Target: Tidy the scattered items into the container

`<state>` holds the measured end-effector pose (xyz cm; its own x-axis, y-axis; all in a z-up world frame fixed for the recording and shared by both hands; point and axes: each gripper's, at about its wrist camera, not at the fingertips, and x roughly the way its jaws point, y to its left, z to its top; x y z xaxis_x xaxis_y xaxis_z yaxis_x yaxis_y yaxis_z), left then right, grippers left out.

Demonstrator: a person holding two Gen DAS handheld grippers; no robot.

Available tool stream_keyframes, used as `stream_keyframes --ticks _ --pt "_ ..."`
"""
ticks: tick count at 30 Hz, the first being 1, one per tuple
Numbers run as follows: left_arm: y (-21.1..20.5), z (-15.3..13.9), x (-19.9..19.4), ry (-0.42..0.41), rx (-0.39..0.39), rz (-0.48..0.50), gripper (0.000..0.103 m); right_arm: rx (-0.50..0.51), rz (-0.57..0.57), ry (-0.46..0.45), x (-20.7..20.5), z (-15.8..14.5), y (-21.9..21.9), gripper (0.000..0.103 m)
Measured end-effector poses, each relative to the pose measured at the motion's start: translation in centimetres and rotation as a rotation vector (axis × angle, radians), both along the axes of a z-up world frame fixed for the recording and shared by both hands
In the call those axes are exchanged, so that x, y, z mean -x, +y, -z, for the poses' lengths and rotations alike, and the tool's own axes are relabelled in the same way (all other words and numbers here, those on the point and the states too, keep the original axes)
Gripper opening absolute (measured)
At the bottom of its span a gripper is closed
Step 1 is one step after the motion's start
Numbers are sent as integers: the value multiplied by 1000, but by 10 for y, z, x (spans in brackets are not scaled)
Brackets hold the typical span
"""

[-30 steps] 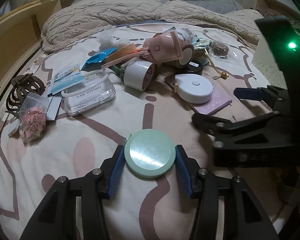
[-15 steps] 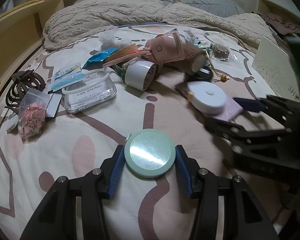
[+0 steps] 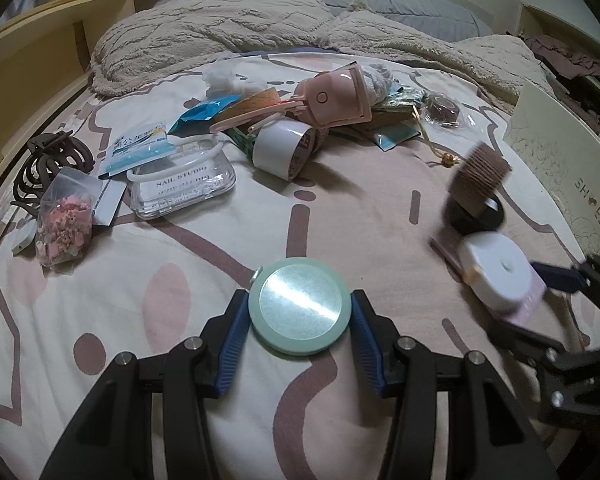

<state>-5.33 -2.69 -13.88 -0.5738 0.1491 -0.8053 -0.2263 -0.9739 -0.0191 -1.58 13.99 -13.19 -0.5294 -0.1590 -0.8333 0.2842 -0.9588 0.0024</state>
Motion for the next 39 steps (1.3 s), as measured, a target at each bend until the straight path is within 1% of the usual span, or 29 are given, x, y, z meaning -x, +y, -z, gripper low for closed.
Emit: stream_keyframes --ticks 3,8,12,16,19,22,23,24,26,27,28,29,31,33,36,37,38,39 --pt "1 0 -1 4 5 -7 50 9 14 21 -9 2 2 67" --pt "2 1 0 5 5 -15 50 7 29 41 -3 4 -2 69" --pt "1 0 1 3 -6 -21 50 31 45 26 2 3 0 67" --pt "-1 -2 2 -1 -26 -30 50 154 63 -15 3 -7 12 67" --pt "-2 -3 2 -2 -43 -35 50 247 82 -18 3 -17 22 66" --pt "-4 -4 2 -8 -70 -40 50 433 97 -57 6 -26 38 66" --pt "-5 -5 2 -9 -73 -41 50 487 106 -66 6 -28 44 33" --pt "-5 -5 2 -8 -75 -42 50 521 119 -75 7 -29 48 23" --pt "-4 -6 1 -8 -76 -39 50 618 154 -114 10 -25 62 23" --pt "-4 -6 1 -7 -74 -37 50 627 171 -122 11 -24 66 23" --pt "-3 -6 1 -7 -72 -35 50 600 187 -112 11 -25 68 23" --pt "-2 -6 0 -6 -68 -32 50 539 203 -85 10 -28 68 23" --pt "-1 -7 -1 -4 -63 -26 50 457 194 -44 8 -35 62 23" --pt "0 -7 -1 -3 -62 -22 50 439 165 -25 8 -40 56 23" --pt "-1 -7 -1 0 -52 -27 50 397 117 -6 7 -40 43 26" --pt "-1 -7 -1 0 -49 -29 50 378 103 -6 6 -39 39 38" --pt "-2 -8 -1 1 -47 -32 50 355 91 -8 5 -37 33 66" --pt "-3 -8 0 2 -47 -34 50 336 86 0 4 -35 31 79"
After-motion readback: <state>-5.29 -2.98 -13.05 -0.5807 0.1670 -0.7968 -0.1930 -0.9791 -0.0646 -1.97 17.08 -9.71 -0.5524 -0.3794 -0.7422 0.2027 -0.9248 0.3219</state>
